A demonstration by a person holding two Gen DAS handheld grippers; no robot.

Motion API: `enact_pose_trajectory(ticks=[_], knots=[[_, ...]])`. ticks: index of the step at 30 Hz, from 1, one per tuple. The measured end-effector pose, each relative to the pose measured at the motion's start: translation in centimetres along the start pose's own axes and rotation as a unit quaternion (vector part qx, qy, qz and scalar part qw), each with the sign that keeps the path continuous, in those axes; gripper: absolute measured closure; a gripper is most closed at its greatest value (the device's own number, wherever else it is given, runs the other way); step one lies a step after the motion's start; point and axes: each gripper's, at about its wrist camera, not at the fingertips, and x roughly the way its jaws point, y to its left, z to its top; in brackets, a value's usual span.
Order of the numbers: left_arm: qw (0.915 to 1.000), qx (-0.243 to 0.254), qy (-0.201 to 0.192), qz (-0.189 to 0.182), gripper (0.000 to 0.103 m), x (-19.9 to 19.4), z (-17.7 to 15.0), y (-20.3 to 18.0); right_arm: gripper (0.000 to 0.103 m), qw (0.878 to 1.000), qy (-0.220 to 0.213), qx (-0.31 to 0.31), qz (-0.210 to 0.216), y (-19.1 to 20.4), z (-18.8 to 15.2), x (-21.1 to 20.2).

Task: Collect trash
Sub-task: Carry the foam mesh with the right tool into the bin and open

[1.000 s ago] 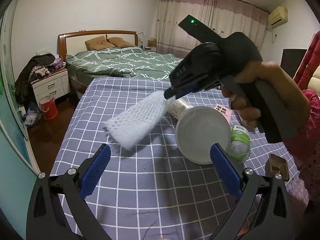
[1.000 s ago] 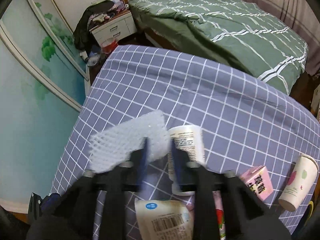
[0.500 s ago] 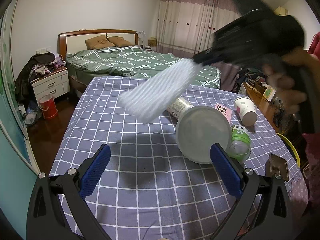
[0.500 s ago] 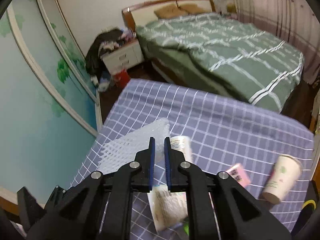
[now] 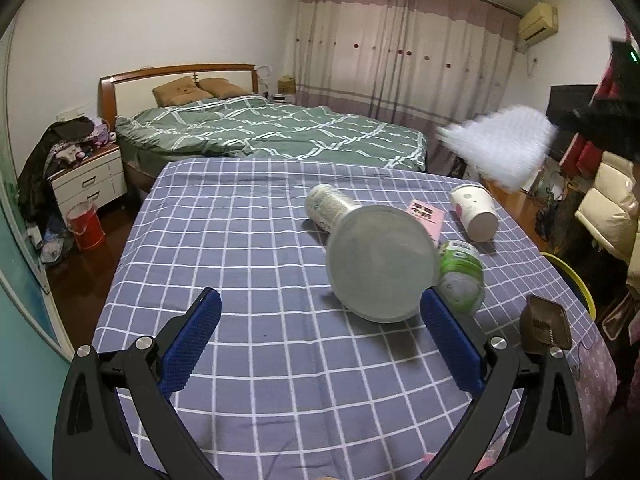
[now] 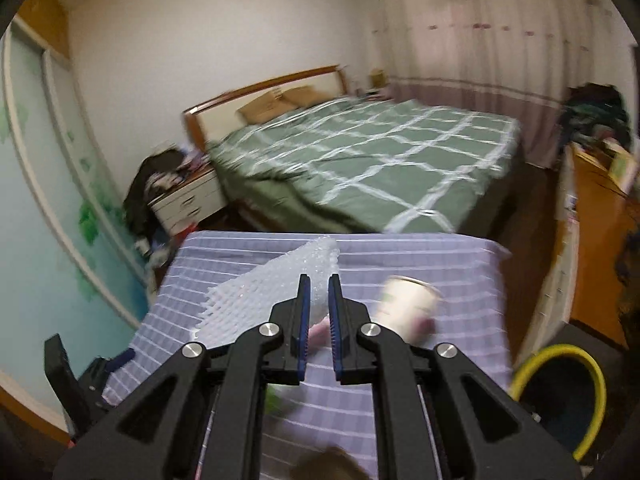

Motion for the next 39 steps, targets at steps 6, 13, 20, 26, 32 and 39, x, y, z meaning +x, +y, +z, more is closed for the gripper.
enact_pose_trajectory(ticks=[6,13,20,26,32,39], knots=[[0.9994,0.019,0.011,-0.025,0.005,-0.3,0.1,-2.4,0.094,0.995,-0.030,0.065,-0.073,-8.5,-3.6,-5.7],[0.9978,0.051,0.018,-0.038,0.005,-0.1,0.8,-6.2,0.094,0.976,-0.036,0.129,-0.172,-17.1,-8.1,-8.8],[0.9973,0.060,0.030,-0.031,0.005,1.2,1.5,-8.8,0.094,0.955,-0.010,0.177,-0.236,-24.4,-12.5,-7.9],[0.9978,0.049,0.042,-0.017,0.005,2.2,2.1,-9.3,0.093,0.947,0.013,0.203,-0.249,-28.3,-14.9,-6.2],[0.9975,0.049,0.051,-0.008,0.005,3.4,2.5,-9.6,0.088,0.942,0.019,0.204,-0.265,-29.1,-15.8,-5.7],[0.9964,0.059,0.061,-0.001,0.005,4.9,2.6,-10.2,0.088,0.946,0.020,0.199,-0.254,-28.5,-15.9,-5.5]])
